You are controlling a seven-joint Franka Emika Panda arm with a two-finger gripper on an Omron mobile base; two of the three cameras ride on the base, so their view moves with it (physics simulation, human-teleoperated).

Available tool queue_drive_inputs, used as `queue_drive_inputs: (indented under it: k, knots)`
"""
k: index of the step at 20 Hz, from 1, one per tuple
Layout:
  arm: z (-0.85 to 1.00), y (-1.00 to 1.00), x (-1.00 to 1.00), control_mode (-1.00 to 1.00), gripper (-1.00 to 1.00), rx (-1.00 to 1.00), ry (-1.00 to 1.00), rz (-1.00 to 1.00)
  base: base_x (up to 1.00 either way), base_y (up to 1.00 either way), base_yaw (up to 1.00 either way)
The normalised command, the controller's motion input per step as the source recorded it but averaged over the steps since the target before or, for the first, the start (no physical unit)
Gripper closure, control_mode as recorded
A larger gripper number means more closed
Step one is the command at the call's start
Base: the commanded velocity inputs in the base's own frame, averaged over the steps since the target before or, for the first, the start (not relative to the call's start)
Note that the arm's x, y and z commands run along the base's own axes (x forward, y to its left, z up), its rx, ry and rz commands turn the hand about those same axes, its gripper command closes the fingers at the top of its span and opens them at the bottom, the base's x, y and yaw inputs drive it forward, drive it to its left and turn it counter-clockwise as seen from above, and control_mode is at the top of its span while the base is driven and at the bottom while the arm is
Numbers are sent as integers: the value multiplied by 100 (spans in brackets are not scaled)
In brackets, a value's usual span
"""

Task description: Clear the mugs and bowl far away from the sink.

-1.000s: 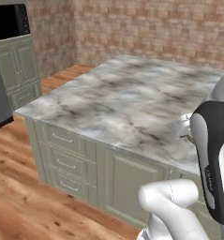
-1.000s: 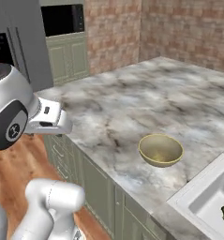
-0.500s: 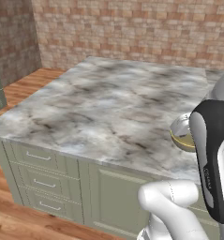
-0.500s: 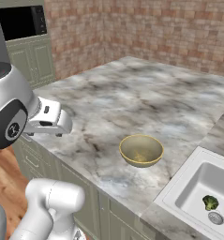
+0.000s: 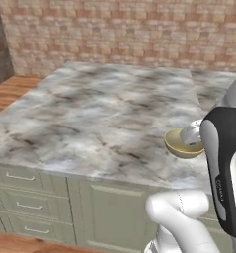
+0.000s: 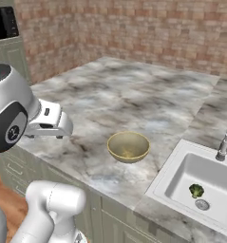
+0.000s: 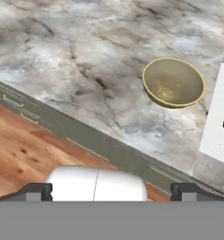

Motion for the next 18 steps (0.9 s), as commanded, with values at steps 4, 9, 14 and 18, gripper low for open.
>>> queue_drive_inputs:
  k: [4, 9, 14, 18]
  knots:
    - [0, 0, 0, 100, -100, 0, 0, 0, 29, -13, -45]
    - [0, 0, 0, 100, -100, 0, 0, 0, 28, -6, -50]
    - [0, 0, 0, 100, -100, 0, 0, 0, 25, 0, -39]
    - [0, 0, 0, 100, -100, 0, 0, 0, 42, 0, -26]
